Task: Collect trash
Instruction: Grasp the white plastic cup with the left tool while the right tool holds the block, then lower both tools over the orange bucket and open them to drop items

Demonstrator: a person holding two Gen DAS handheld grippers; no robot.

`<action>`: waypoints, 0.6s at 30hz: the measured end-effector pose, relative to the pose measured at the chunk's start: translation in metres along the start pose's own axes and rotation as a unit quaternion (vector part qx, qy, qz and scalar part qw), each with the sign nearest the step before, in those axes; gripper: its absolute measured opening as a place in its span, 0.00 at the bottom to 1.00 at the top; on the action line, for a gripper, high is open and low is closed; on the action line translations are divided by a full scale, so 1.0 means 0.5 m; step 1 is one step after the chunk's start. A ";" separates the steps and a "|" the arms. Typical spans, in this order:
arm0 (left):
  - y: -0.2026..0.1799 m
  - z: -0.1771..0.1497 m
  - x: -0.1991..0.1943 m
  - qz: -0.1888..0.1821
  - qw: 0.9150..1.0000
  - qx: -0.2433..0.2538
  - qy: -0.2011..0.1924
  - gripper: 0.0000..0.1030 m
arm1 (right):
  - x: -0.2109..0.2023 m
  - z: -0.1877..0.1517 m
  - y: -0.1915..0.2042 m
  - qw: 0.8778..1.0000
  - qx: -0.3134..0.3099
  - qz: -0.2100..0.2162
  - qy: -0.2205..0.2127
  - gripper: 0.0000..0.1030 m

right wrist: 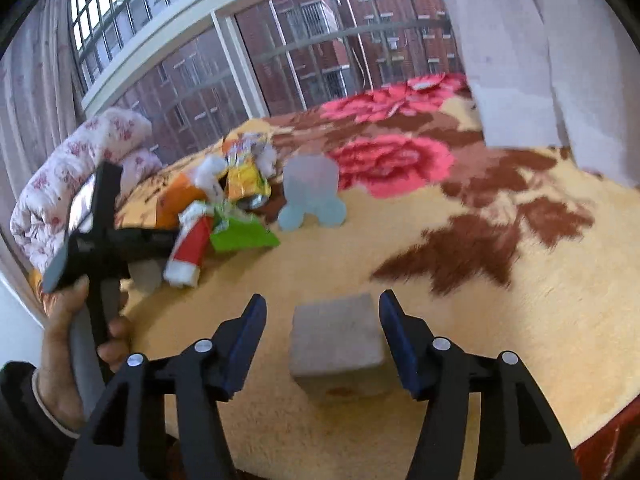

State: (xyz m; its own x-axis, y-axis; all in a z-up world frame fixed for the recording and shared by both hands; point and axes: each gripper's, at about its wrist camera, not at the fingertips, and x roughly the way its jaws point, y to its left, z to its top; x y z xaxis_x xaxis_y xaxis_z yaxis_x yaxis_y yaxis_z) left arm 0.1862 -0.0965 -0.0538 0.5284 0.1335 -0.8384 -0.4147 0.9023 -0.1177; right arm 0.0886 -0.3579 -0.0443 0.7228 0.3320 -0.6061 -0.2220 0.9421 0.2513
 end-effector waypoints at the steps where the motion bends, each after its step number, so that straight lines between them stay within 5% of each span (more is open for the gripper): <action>1: -0.001 0.000 0.001 -0.002 1.000 0.001 -0.001 0.47 | 0.008 -0.007 -0.002 1.000 0.003 -0.007 0.001 0.47; 2: -0.001 0.000 0.001 -0.004 1.000 0.003 -0.002 0.47 | 0.010 -0.010 -0.006 1.000 0.004 -0.018 -0.004 0.34; 11: 0.042 -0.022 -0.051 -0.067 0.996 0.048 -0.022 0.47 | -0.022 0.002 0.027 0.999 -0.006 -0.015 -0.035 0.33; 14: 0.093 -0.042 -0.114 -0.114 0.989 0.083 -0.044 0.47 | -0.040 0.008 0.068 0.999 -0.024 -0.005 -0.042 0.33; 18: 0.165 -0.076 -0.214 -0.132 0.974 0.149 -0.104 0.47 | -0.054 0.000 0.150 0.998 -0.052 0.016 -0.044 0.33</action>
State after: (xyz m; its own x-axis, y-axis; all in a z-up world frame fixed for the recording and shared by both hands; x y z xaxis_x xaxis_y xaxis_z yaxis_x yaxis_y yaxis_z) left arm 0.0672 -0.0519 0.0060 0.7388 -0.0672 -0.6705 -0.0269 0.9913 -0.1289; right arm 0.0525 -0.2964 -0.0089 0.7678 0.3610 -0.5293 -0.3093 0.9323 0.1873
